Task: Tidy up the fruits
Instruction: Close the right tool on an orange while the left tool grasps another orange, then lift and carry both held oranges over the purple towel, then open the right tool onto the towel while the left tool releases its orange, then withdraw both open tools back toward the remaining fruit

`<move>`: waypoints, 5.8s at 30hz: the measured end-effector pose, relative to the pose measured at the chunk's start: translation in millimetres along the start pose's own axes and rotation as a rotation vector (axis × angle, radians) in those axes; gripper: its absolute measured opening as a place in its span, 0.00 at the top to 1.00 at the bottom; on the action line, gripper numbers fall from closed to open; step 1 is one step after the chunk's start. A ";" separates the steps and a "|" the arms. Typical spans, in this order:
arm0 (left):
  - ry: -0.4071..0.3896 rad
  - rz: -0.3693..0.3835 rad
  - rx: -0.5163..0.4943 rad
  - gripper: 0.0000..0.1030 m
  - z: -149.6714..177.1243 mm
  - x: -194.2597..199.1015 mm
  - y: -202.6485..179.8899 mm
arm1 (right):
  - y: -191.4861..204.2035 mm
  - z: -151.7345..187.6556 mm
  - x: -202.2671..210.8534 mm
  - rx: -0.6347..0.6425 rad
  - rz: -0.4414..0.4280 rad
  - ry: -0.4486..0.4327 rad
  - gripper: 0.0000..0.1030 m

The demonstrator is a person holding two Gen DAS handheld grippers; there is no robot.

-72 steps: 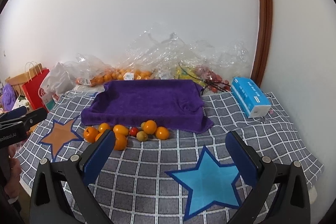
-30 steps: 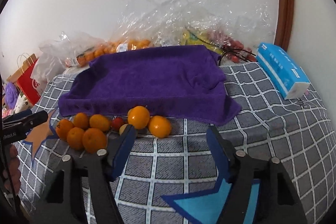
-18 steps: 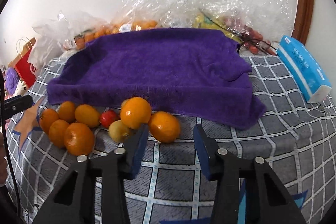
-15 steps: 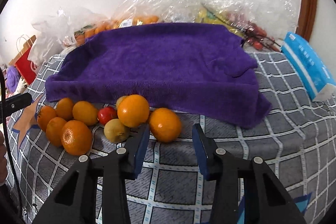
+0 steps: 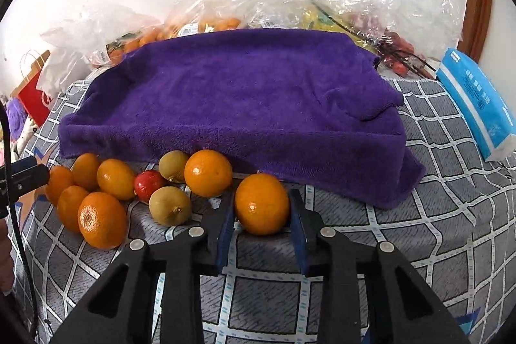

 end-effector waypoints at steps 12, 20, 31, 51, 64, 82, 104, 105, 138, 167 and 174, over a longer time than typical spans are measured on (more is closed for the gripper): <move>0.021 0.091 -0.017 0.49 -1.1 -9.5 -21.6 | -7.6 14.2 21.4 -0.005 -0.044 -0.033 0.69; 0.014 0.095 0.009 0.61 0.7 3.1 -16.4 | -10.6 17.2 26.4 -0.007 -0.045 -0.046 0.69; 0.057 0.121 0.032 0.56 1.4 -10.1 -20.6 | -19.1 17.8 26.0 -0.043 -0.060 -0.034 0.69; 0.064 -0.028 -0.011 0.59 13.6 -9.4 -21.6 | -14.3 20.6 29.5 -0.024 -0.073 -0.039 0.69; -0.007 -0.027 -0.006 0.60 3.9 17.0 -17.8 | -7.7 18.2 49.1 -0.011 -0.095 -0.086 0.69; -0.118 0.006 0.017 0.60 -87.1 13.4 -23.6 | 17.1 -70.0 101.7 0.043 -0.115 -0.271 0.69; -0.090 0.052 -0.008 0.60 -100.2 -64.9 -31.2 | -3.5 -89.8 10.5 0.020 -0.069 -0.172 0.69; -0.093 0.048 -0.013 0.60 -99.4 -66.1 -32.7 | -5.1 -88.8 7.7 0.018 -0.067 -0.168 0.69; -0.065 -0.019 -0.078 0.52 -96.1 -83.7 -43.6 | -10.5 -70.9 -41.7 -0.010 -0.069 -0.025 0.69; -0.236 -0.013 -0.074 0.38 -98.5 5.0 -53.2 | 26.7 -71.1 74.8 0.048 -0.075 -0.252 0.38; -0.251 0.012 -0.120 0.38 -85.2 37.2 -65.1 | 22.0 -57.9 104.4 -0.003 -0.074 -0.246 0.38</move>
Point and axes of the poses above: each gripper's, at about its wrist camera, not at the fingertips, and x roughly against the way its jaws point, y to its left, z to its underside, the point moved 1 cm from there along -x, roughly the way its jaws point, and after that the axes turned 13 degrees about -x, right-handed, at the moved point
